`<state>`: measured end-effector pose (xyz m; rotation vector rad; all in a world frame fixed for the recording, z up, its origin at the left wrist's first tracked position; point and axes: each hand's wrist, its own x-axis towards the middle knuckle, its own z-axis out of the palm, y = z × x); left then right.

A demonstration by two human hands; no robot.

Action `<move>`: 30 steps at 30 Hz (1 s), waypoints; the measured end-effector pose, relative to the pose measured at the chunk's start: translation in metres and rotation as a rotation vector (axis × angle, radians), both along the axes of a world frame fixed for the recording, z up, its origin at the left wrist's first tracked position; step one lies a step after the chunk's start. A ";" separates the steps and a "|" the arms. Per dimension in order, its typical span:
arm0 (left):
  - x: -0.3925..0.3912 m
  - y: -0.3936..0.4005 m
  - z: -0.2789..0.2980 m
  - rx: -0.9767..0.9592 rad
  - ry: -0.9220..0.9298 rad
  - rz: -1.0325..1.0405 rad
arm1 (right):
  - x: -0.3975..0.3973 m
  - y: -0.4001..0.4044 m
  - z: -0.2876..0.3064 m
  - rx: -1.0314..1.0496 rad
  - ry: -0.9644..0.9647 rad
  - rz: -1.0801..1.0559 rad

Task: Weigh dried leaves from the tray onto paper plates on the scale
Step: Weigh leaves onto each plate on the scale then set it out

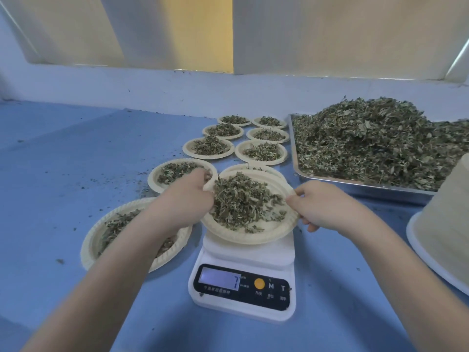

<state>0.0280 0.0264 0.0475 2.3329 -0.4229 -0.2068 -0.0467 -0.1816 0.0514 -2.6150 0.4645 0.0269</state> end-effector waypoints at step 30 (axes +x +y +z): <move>0.293 0.044 0.024 -0.982 0.451 0.459 | 0.406 0.116 0.003 1.475 -0.311 -0.532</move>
